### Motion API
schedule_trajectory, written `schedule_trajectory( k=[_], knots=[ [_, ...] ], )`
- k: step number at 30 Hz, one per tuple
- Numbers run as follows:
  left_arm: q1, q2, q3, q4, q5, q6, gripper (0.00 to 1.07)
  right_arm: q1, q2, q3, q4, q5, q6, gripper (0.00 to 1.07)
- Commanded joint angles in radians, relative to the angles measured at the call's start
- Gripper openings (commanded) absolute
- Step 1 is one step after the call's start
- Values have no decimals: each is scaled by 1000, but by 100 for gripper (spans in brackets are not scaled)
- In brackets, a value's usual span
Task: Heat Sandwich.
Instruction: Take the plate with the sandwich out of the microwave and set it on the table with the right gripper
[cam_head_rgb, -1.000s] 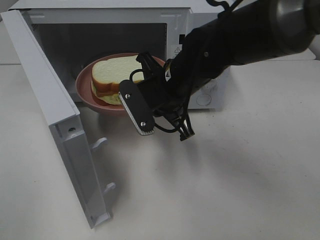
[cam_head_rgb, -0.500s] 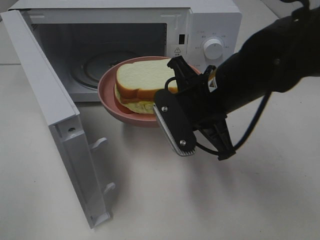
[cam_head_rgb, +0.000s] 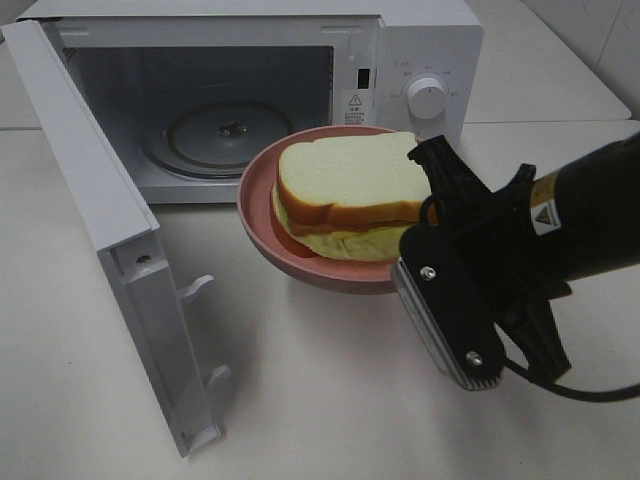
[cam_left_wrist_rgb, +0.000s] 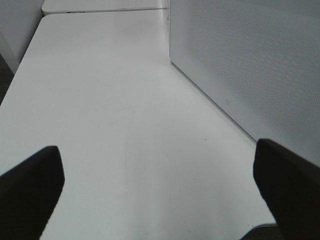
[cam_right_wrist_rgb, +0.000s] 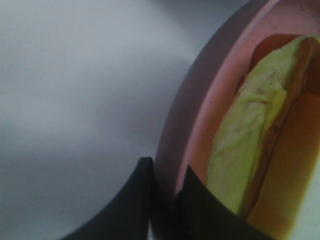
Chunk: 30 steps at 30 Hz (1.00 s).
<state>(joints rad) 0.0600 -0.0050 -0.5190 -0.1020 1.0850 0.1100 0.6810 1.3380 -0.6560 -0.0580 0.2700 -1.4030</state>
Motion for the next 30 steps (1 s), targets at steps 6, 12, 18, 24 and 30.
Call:
schedule_trajectory(
  k=[6,12,18,24,30],
  knots=[
    [5,-4,1,-5,-12,2,98,-4,-141,82,-4,25,9,0],
    [5,-4,1,-5,-12,2,98,-4,-258,140,-4,79,9,0],
    [5,-4,1,-5,-12,2,98,-4,-331,169,-5,126,15,0],
    [5,-4,1,-5,-12,2,98,-4,-412,194,-62,192,87,0],
    [5,-4,1,-5,-12,2,98,-4,-455,223,-171,201,237,0]
  ],
)
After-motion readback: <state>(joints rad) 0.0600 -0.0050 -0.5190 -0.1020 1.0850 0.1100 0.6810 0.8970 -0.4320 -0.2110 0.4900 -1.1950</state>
